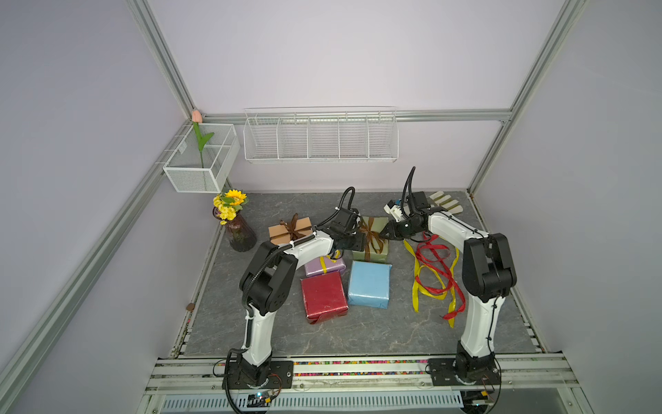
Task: Untie the ribbon bows on the gift boxes
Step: Untie the ribbon from the gift box.
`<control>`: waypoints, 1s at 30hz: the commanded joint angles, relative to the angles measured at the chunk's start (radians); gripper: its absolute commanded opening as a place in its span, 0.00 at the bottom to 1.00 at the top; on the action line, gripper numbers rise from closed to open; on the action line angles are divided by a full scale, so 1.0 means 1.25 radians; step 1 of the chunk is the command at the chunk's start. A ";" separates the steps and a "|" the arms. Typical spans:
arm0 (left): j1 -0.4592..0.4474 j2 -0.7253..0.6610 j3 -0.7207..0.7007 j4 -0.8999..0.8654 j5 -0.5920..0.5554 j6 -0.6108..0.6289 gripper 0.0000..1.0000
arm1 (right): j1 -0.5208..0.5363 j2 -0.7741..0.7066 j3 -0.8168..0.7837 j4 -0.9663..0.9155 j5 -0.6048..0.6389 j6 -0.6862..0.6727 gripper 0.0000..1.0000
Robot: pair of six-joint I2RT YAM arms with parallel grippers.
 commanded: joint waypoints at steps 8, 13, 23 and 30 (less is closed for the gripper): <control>-0.002 -0.015 -0.025 -0.019 -0.028 -0.011 0.60 | 0.003 -0.008 -0.001 -0.002 -0.055 0.002 0.07; -0.002 -0.013 -0.029 -0.018 -0.031 -0.016 0.60 | 0.002 -0.044 0.011 0.013 -0.083 0.026 0.07; -0.003 -0.015 -0.048 -0.008 -0.036 -0.030 0.60 | 0.001 -0.143 0.047 0.017 -0.086 0.062 0.07; -0.003 -0.015 -0.052 -0.007 -0.036 -0.031 0.60 | 0.001 -0.220 0.051 0.015 -0.081 0.076 0.07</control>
